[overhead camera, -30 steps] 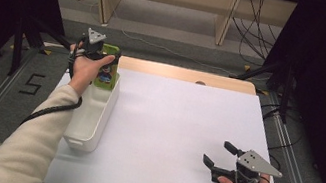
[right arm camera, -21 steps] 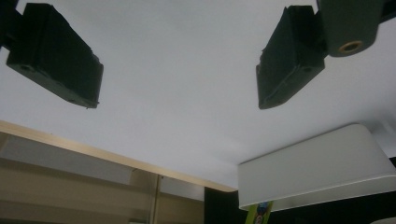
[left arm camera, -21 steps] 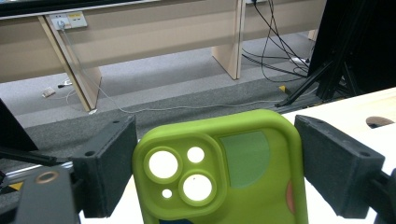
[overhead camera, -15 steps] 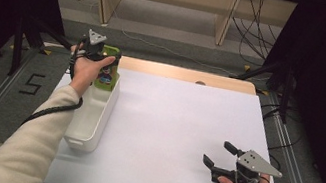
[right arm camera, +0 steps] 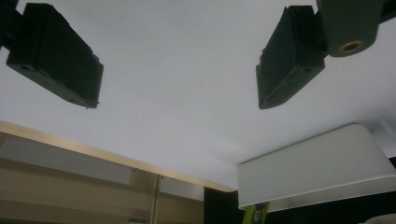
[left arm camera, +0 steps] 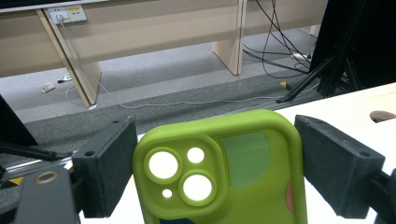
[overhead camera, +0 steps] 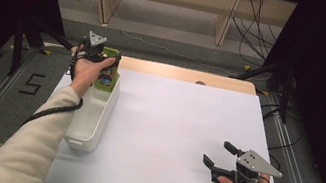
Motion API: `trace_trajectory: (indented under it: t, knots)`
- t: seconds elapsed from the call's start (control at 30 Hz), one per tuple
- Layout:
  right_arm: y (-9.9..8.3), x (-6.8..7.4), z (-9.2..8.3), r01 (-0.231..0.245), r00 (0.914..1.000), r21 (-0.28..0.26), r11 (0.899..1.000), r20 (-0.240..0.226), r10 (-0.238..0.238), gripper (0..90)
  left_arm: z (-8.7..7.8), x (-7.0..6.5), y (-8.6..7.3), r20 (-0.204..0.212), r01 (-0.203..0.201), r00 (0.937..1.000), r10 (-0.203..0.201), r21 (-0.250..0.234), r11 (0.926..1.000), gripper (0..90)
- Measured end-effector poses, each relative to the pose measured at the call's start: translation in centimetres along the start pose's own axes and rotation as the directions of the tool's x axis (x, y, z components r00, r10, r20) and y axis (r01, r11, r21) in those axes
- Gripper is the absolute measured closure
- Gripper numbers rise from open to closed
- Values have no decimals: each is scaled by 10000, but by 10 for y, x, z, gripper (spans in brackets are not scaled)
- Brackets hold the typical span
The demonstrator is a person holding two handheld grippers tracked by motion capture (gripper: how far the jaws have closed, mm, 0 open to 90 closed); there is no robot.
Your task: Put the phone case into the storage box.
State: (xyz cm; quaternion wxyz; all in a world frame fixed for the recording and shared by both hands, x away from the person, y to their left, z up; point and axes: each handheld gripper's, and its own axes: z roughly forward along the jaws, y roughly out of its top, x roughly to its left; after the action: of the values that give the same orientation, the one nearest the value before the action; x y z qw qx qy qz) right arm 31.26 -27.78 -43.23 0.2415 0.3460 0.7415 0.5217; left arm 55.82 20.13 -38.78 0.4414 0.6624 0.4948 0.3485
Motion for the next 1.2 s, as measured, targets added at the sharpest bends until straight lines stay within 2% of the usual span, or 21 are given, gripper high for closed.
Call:
trace_trajectory:
  t: [1.2]
  knots:
    - [0,0,0,19,10000,-6,10000,-3,-19,160,5,-3,-10,62,7,10000,-9,278,9996,159]
